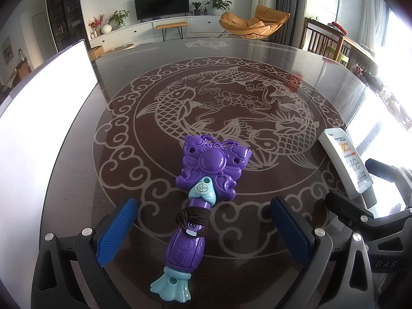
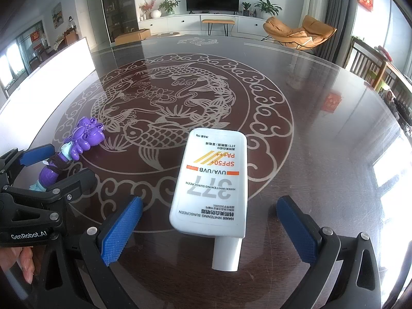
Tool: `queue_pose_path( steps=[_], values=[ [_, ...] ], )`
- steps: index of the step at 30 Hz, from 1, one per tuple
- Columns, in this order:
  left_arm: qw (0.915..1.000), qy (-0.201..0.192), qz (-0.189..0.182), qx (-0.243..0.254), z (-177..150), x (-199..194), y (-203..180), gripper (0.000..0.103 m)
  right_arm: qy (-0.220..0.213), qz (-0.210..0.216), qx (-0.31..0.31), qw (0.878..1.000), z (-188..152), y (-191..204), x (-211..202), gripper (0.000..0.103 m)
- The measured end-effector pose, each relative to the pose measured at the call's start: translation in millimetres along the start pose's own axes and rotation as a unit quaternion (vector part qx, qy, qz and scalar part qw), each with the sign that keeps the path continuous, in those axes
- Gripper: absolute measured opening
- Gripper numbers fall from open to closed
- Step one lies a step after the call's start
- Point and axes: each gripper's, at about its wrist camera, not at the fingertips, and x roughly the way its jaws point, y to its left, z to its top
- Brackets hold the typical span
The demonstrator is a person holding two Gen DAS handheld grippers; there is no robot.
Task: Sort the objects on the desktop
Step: 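Lift the purple toy with the left gripper and the sunscreen with the right gripper, then carry the purple toy and sunscreen to the brown box and open both grippers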
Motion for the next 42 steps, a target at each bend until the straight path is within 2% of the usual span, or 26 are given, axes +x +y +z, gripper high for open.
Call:
queue_pose_path(
  steps=[14, 16, 18, 19, 21, 25, 27, 28, 29, 30, 31, 32, 33, 35, 36, 37, 39, 40, 42],
  values=[
    [1.0000, 0.004, -0.008, 0.002, 0, 0, 1, 0.103, 0.000, 0.000, 0.000, 1.000, 0, 1, 0, 0.103],
    [0.9993, 0.019, -0.021, 0.024, 1, -1, 2, 0.103, 0.000, 0.000, 0.000, 1.000, 0, 1, 0, 0.103],
    [0.9942, 0.055, -0.055, 0.074, 5, -2, 6, 0.103, 0.000, 0.000, 0.000, 1.000, 0, 0, 0, 0.103],
    [0.9927, 0.067, -0.056, 0.083, 5, -3, 8, 0.103, 0.000, 0.000, 0.000, 1.000, 0, 1, 0, 0.103],
    [0.9925, 0.087, -0.048, 0.072, 6, -4, 19, 0.103, 0.000, 0.000, 0.000, 1.000, 0, 1, 0, 0.103],
    [0.9935, 0.093, -0.044, 0.047, 10, -3, 22, 0.103, 0.000, 0.000, 0.000, 1.000, 0, 1, 0, 0.103],
    [0.9935, 0.089, -0.037, 0.060, 12, 0, 17, 0.103, 0.000, 0.000, -0.002, 1.000, 1, 1, 0, 0.103],
    [0.9933, 0.086, -0.041, 0.066, 11, -1, 13, 0.103, 0.017, 0.010, -0.015, 1.000, 5, 0, 3, 0.103],
    [0.9936, 0.076, -0.043, 0.072, 9, -4, 10, 0.100, 0.035, 0.021, -0.023, 0.999, 11, 0, 5, 0.103],
    [0.9940, 0.063, -0.047, 0.076, 8, -7, 8, 0.089, 0.054, 0.038, -0.021, 0.998, 18, -7, 6, 0.103],
    [0.9943, 0.053, -0.050, 0.079, 8, -11, 7, 0.069, 0.071, 0.054, -0.003, 0.996, 28, -17, 8, 0.099],
    [0.9945, 0.044, -0.052, 0.080, 8, -14, 6, 0.058, 0.084, 0.059, 0.013, 0.995, 36, -24, 9, 0.092],
    [0.9947, 0.039, -0.052, 0.080, 11, -15, 4, 0.042, 0.099, 0.061, 0.030, 0.993, 44, -31, 10, 0.089],
    [0.9953, 0.031, -0.052, 0.075, 13, -17, 4, 0.026, 0.141, 0.071, 0.054, 0.986, 57, -38, 20, 0.088],
    [0.9955, 0.028, -0.056, 0.071, 14, -18, 5, 0.021, 0.155, 0.071, 0.054, 0.984, 61, -36, 23, 0.088],
    [0.9958, 0.027, -0.063, 0.061, 14, -18, 9, 0.021, 0.165, 0.061, 0.040, 0.984, 63, -30, 25, 0.085],
    [0.9962, 0.023, -0.070, 0.046, 11, -19, 14, 0.021, 0.176, 0.020, -0.001, 0.984, 62, -17, 24, 0.070],
    [0.9963, 0.021, -0.072, 0.043, 10, -18, 17, 0.021, 0.176, 0.005, -0.020, 0.984, 61, -10, 21, 0.054],
    [0.9964, 0.016, -0.074, 0.038, 11, -16, 20, 0.021, 0.191, 0.008, -0.030, 0.981, 58, -1, 16, 0.051]
  ],
)
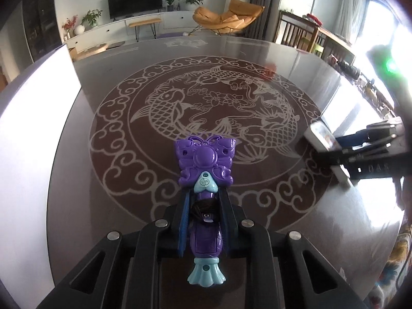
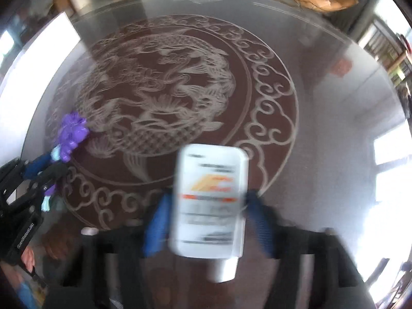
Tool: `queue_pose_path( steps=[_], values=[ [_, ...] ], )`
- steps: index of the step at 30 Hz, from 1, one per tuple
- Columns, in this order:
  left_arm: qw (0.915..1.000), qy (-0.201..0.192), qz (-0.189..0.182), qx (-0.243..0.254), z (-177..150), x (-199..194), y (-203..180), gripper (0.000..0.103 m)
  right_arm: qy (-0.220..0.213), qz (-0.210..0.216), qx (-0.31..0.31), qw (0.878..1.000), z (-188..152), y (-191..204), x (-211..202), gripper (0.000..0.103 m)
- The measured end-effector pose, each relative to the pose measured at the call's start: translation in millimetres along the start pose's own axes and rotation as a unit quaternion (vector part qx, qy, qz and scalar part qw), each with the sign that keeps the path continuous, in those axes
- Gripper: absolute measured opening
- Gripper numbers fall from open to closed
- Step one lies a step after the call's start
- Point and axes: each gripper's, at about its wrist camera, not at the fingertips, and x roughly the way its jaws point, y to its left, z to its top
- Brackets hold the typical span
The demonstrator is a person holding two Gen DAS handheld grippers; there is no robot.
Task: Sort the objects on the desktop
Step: 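Carry the purple toy and sunscreen to the brown box and open both grippers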
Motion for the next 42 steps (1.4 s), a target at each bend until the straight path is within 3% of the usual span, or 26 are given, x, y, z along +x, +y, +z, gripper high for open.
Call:
queue_pose_path(
  steps=[3, 11, 15, 18, 21, 25, 28, 32, 39, 41, 42],
  values=[
    [0.9995, -0.020, -0.016, -0.016, -4, -14, 3, 0.021, -0.016, -0.006, -0.023, 1.000, -8, 10, -16, 0.051],
    [0.9902, -0.109, -0.056, -0.067, -14, -108, 23, 0.021, -0.094, 0.043, -0.044, 0.994, -9, 36, -100, 0.051],
    [0.9814, -0.149, -0.062, -0.104, -17, -162, 59, 0.021, -0.139, 0.083, -0.072, 0.984, 4, 90, -144, 0.051],
    [0.9783, -0.165, -0.033, -0.121, -22, -197, 100, 0.021, -0.158, 0.126, -0.101, 0.974, 16, 141, -163, 0.051],
    [0.9760, -0.163, 0.026, -0.142, -27, -215, 149, 0.021, -0.174, 0.174, -0.135, 0.960, 30, 201, -178, 0.051],
    [0.9701, -0.128, 0.098, -0.181, -39, -213, 212, 0.021, -0.187, 0.220, -0.176, 0.941, 38, 278, -186, 0.051],
    [0.9652, -0.097, 0.132, -0.204, -51, -198, 245, 0.021, -0.190, 0.221, -0.207, 0.934, 45, 328, -175, 0.051],
    [0.9611, -0.068, 0.150, -0.222, -64, -177, 267, 0.021, -0.175, 0.195, -0.228, 0.938, 50, 367, -143, 0.052],
    [0.9548, -0.058, 0.177, -0.231, -69, -163, 275, 0.022, -0.118, 0.167, -0.230, 0.952, 60, 380, -86, 0.053],
    [0.9529, -0.062, 0.184, -0.233, -67, -161, 277, 0.022, -0.116, 0.164, -0.227, 0.953, 59, 376, -82, 0.064],
    [0.9522, -0.062, 0.186, -0.234, -67, -160, 277, 0.029, -0.117, 0.163, -0.225, 0.953, 58, 374, -81, 0.067]
  ],
)
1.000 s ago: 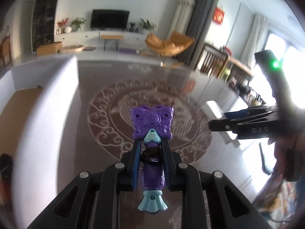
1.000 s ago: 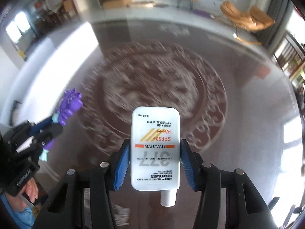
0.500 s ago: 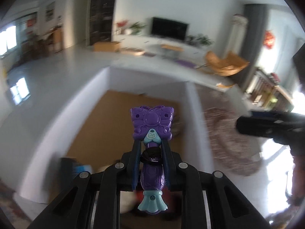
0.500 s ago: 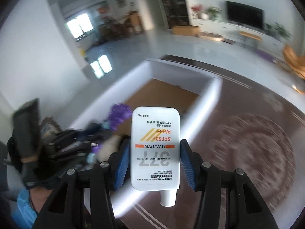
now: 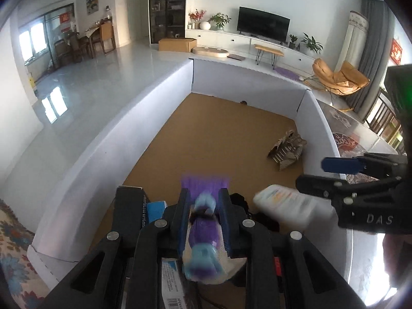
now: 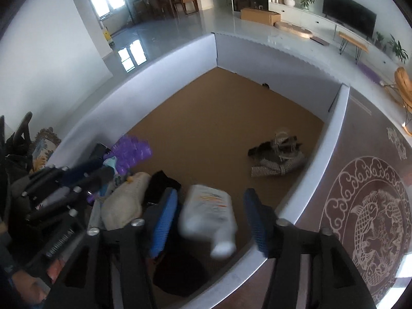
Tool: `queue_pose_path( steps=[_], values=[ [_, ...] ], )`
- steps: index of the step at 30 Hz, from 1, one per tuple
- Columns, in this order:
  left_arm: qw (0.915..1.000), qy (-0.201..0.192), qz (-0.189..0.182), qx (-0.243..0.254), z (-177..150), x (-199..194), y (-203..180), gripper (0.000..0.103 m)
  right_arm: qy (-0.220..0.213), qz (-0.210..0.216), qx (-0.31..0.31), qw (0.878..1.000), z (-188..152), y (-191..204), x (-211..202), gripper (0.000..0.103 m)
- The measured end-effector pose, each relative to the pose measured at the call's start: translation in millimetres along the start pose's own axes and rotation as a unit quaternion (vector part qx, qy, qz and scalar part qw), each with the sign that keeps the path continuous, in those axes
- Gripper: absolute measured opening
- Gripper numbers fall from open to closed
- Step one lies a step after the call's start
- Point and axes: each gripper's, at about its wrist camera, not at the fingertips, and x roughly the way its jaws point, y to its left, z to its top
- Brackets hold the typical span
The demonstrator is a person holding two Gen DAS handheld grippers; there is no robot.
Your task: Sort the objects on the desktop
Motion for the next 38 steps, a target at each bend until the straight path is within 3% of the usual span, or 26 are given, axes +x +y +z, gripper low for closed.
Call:
queue_pose_path(
  steps=[2, 3, 4, 5, 12, 14, 16, 21, 28, 34, 38],
  values=[
    [0.9999, -0.006, 0.010, -0.002, -4, -5, 0, 0.056, -0.005, -0.005, 0.000, 1.000, -1, -1, 0, 0.078],
    [0.9998, -0.013, 0.017, -0.002, -3, -7, 2, 0.078, -0.008, -0.005, -0.001, 1.000, -4, 0, -3, 0.079],
    [0.9993, -0.025, 0.026, -0.002, -3, -12, 2, 0.092, -0.011, -0.006, -0.004, 1.000, -4, 1, -6, 0.082],
    [0.9987, -0.037, 0.034, -0.001, -4, -20, 0, 0.094, -0.013, -0.010, -0.007, 1.000, -4, 3, -8, 0.083],
    [0.9955, -0.074, 0.057, -0.013, -9, -42, -3, 0.096, -0.026, -0.023, -0.012, 0.999, -3, 5, -22, 0.086],
    [0.9912, -0.092, 0.091, -0.027, -10, -54, -3, 0.103, -0.035, -0.023, -0.011, 0.999, -3, 5, -27, 0.086],
    [0.9855, -0.098, 0.130, -0.048, -12, -64, -3, 0.103, -0.042, -0.024, -0.011, 0.999, -4, 6, -32, 0.087],
    [0.9908, -0.090, 0.044, -0.091, -18, -82, 4, 0.103, -0.051, -0.026, -0.019, 0.998, -6, 7, -39, 0.087],
    [0.9863, -0.104, 0.093, -0.088, -18, -92, 6, 0.103, -0.051, -0.022, -0.027, 0.998, -10, 8, -38, 0.087],
    [0.9879, -0.094, 0.063, -0.106, -19, -90, 12, 0.103, -0.049, -0.017, -0.019, 0.998, -13, 4, -34, 0.087],
    [0.9857, -0.094, 0.078, -0.116, -22, -87, 12, 0.103, -0.052, -0.013, -0.015, 0.998, -12, 2, -35, 0.087]
  ],
)
